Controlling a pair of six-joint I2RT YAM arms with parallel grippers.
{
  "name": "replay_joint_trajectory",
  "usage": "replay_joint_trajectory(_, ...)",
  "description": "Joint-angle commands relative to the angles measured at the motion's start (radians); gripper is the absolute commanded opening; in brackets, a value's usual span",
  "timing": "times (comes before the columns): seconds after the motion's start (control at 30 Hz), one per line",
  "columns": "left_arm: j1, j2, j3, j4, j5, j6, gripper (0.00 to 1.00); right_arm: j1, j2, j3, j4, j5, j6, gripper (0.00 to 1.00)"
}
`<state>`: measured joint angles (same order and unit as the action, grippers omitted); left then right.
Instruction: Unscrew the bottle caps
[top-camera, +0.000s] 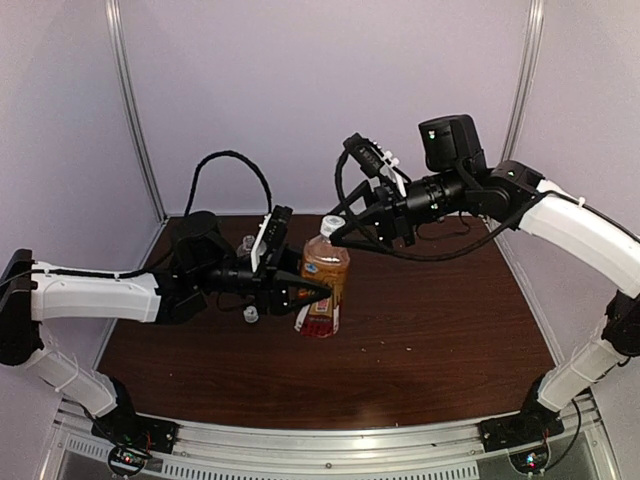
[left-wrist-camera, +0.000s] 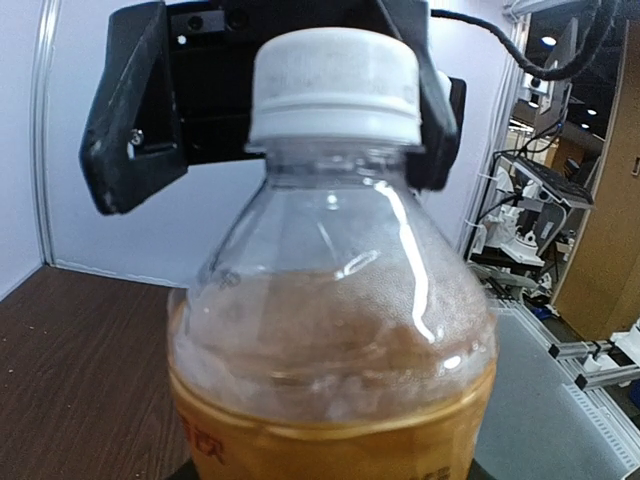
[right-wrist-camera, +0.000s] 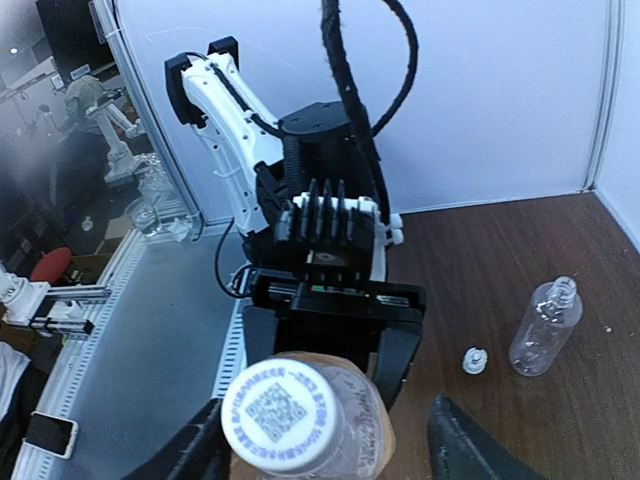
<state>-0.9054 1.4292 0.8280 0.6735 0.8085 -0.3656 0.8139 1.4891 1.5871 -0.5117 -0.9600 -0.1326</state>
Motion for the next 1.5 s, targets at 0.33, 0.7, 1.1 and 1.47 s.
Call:
replay_joint_trajectory(0.33, -0.007, -0.038, 0.077, -0.075, -0.358, 0.037, 0.25, 0.014, -0.058, 0.102, 0.121, 0.425, 0.39, 0.91)
replay_joint_trajectory(0.7, -0.009, 0.002, 0.139, -0.117, -0.43, 0.069, 0.24, 0.025, 0.058, 0.203, 0.034, 0.524, 0.392, 0.84)
replay_joint_trajectory(1.1, -0.008, 0.016, 0.145, -0.13, -0.443, 0.087, 0.24, 0.031, 0.086, 0.211, 0.013, 0.486, 0.368, 0.56)
replay_joint_trajectory(1.47, -0.009, 0.005, 0.131, -0.125, -0.456, 0.087, 0.23, 0.031, 0.079, 0.178, 0.035, 0.459, 0.372, 0.32)
